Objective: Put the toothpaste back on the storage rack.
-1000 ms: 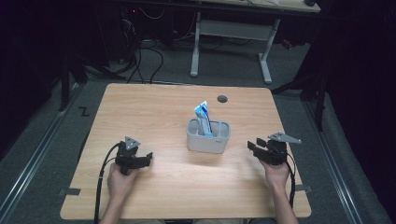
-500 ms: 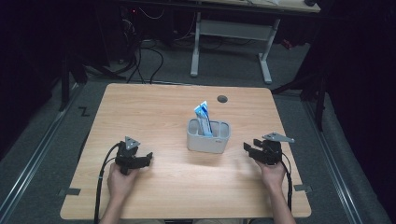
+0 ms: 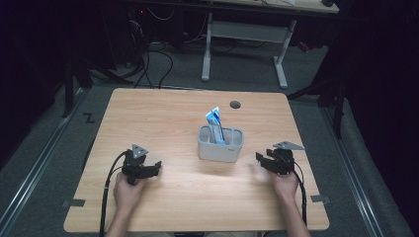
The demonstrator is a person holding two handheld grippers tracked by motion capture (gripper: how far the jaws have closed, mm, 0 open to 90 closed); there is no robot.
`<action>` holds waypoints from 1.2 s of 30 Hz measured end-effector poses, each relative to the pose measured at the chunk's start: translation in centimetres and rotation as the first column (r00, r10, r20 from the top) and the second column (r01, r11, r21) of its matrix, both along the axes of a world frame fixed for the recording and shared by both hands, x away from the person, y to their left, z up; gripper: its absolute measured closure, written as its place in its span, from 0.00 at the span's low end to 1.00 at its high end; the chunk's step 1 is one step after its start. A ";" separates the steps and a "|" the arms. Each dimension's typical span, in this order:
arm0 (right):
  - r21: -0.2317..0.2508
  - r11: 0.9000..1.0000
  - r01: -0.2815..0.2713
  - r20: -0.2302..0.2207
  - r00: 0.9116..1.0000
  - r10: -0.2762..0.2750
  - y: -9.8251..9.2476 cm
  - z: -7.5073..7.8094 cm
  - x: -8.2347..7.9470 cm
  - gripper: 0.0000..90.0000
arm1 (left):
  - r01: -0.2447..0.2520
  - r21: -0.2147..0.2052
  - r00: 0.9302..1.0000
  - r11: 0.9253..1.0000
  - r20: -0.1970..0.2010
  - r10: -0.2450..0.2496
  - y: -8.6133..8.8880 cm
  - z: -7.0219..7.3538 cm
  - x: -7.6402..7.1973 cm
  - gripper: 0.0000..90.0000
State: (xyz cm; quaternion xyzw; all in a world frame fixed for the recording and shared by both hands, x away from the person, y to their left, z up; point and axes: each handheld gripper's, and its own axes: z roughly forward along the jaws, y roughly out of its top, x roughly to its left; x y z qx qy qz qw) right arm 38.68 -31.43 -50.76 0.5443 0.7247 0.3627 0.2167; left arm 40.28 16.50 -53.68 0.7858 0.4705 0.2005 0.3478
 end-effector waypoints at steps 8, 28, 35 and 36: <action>-0.009 1.000 0.011 -0.002 1.000 -0.011 0.0 -0.3 0.2 0.52 | 0.000 -0.001 1.000 1.000 -0.002 0.000 0.0 0.0 0.0 0.25; -0.079 0.996 0.049 -0.045 0.998 -0.052 0.0 -2.0 1.0 0.49 | -0.002 -0.001 1.000 1.000 0.000 0.002 0.0 0.0 0.0 0.25; -0.108 0.993 0.043 -0.019 0.999 -0.046 0.3 -2.3 1.0 0.46 | -0.002 -0.001 1.000 1.000 0.000 0.002 0.0 0.0 0.0 0.25; -0.108 0.993 0.045 -0.019 0.999 -0.047 0.3 -2.3 1.0 0.46 | -0.003 -0.001 1.000 1.000 0.000 0.003 0.0 0.0 0.0 0.25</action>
